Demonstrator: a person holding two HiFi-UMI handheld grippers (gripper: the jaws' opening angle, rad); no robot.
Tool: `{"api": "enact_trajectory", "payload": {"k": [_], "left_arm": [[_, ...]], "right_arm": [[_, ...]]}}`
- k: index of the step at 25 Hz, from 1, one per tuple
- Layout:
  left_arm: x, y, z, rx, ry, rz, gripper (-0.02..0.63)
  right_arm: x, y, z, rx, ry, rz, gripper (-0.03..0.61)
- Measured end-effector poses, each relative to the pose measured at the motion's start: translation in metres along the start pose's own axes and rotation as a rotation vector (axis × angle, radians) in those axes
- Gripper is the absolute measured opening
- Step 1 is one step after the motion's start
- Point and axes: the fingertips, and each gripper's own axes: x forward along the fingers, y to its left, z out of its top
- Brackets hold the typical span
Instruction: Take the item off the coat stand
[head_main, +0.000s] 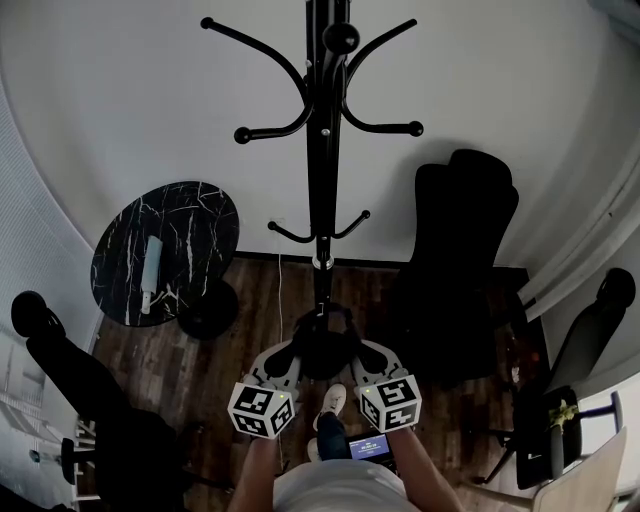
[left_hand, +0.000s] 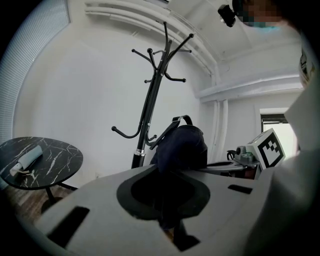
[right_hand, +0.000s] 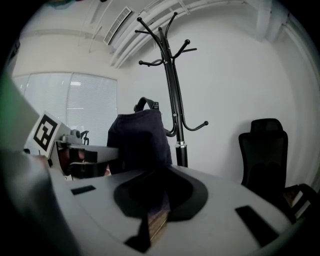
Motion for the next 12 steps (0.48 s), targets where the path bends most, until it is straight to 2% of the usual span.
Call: {"api": "enact_trajectory", "payload": {"k": [12], "left_arm": [[0.0053,0.0048,-0.0014,-0.017,0.002,0.008,0.029]], "right_arm": [[0.0046,-0.0034,-0.0004,-0.003,0.000,0.003,0.025]]}}
